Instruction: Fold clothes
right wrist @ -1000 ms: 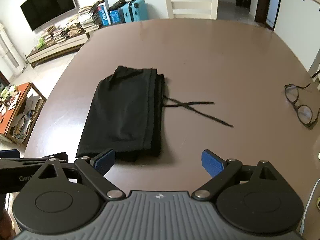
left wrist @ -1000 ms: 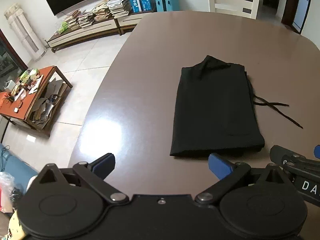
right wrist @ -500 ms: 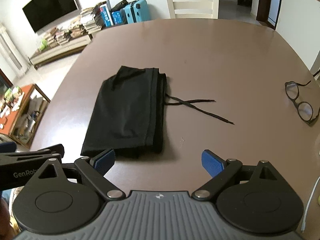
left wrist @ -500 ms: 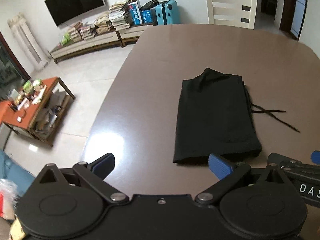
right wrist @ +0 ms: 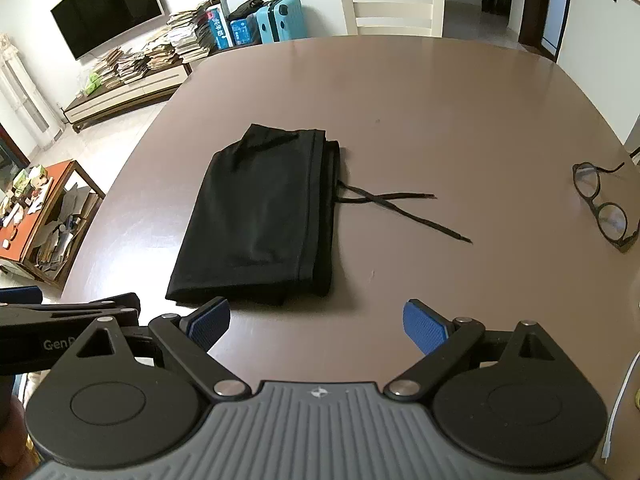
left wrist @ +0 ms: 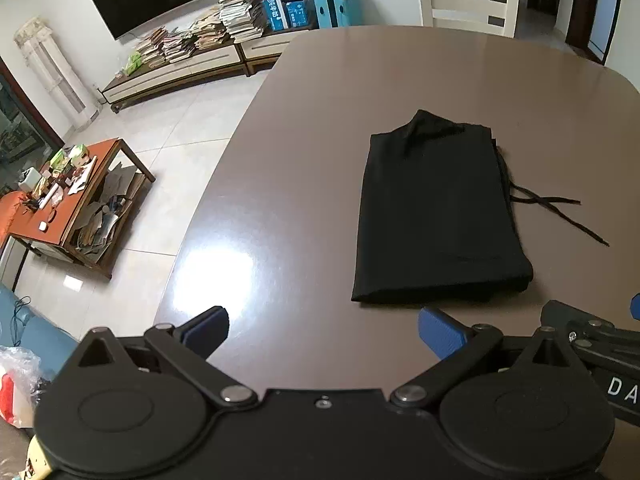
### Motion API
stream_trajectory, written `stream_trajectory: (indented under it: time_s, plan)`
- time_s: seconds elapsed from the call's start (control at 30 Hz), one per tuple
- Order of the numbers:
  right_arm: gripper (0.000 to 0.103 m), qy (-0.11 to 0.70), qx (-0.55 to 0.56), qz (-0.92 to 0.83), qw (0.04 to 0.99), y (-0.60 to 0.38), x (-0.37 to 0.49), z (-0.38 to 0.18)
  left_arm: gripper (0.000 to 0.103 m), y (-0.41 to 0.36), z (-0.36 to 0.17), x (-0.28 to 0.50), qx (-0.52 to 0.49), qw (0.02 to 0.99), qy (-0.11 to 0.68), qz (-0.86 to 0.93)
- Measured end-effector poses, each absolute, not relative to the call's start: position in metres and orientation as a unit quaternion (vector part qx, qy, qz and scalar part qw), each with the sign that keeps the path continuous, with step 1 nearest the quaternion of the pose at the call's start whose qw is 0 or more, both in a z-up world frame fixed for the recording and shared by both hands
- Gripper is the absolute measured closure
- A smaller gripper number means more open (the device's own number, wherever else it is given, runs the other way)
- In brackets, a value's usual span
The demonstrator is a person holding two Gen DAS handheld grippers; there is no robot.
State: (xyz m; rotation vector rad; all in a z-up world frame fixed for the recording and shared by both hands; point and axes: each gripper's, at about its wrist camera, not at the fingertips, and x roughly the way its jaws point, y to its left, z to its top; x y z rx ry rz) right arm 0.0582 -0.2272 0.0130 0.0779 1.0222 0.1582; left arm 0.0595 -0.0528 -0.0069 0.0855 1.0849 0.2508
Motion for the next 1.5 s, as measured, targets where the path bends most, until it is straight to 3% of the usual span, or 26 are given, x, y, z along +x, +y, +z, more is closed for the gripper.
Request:
stream_trajectory:
  time_s: [1.5]
  plan:
    - [0.01,0.495,0.035,0.075,0.865,-0.2271,0.0593,0.0109,0.001,-0.0576,-0.0096,0.0619,0.054,0.843,0.521,0.124]
